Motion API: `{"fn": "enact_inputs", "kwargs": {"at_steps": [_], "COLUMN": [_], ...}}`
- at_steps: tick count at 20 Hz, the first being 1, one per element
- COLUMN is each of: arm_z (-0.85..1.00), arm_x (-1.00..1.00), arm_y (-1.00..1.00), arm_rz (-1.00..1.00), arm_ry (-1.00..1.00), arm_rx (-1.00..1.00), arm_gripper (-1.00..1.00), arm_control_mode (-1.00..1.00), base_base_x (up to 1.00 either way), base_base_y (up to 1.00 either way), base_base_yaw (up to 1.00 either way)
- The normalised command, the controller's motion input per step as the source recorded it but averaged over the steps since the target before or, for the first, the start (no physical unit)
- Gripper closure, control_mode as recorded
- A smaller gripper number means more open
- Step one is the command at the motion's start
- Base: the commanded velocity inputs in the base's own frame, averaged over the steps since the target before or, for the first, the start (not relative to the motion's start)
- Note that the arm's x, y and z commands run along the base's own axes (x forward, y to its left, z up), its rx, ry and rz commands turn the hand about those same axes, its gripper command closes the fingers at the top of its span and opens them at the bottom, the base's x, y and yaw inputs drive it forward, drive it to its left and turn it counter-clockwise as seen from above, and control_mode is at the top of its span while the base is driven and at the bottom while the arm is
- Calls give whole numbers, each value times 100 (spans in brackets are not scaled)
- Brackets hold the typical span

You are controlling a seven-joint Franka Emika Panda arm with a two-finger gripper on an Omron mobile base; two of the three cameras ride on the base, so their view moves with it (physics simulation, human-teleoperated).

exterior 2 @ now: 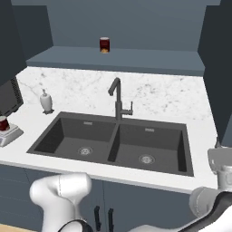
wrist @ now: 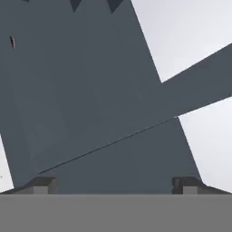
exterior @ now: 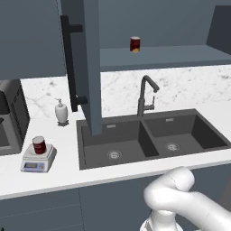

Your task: Pick the canned food and place it on the digital scale for weighing, and close the cabinet.

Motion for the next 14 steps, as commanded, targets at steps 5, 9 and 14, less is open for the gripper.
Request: {"fn": "enact_inputs", "kwargs": {"at_steps": [5,9,14], "arm_z": [58,87,79], "arm_x": [-2,-1,0], "arm_y": [-38,0,58], "arm_rz": [0,0,3], "arm_ry": [-2,-6,-9], "arm_rx": [2,-1,-9], "arm_gripper": [-100,-100,-100], "arm_control_mode": [-100,-100,-100], "base_base_x": [0,0,0], "base_base_y": [0,0,0], "base_base_yaw": [0,0,0]}}
